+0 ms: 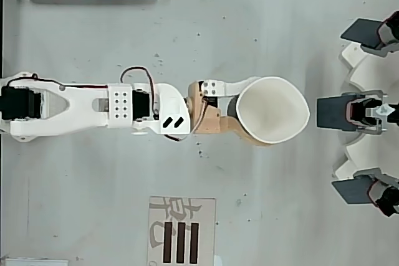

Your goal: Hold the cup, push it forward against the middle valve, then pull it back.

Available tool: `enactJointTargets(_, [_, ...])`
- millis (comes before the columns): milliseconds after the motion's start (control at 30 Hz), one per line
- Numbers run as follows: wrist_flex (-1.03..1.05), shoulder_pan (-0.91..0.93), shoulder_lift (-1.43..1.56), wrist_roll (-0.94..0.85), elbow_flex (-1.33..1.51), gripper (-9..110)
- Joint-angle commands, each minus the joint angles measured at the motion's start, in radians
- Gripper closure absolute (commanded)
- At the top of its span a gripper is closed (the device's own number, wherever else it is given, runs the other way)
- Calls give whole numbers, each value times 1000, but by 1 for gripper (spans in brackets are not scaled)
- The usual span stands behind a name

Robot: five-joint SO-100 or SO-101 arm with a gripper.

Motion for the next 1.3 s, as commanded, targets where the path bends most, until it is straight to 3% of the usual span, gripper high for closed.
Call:
enactJointTargets(0, [-32, 12, 20, -20, -6, 98])
enactJointTargets(867, [-32, 12, 12, -15, -11, 98])
enactJointTargets(1267, [0, 12, -172, -14, -224, 98])
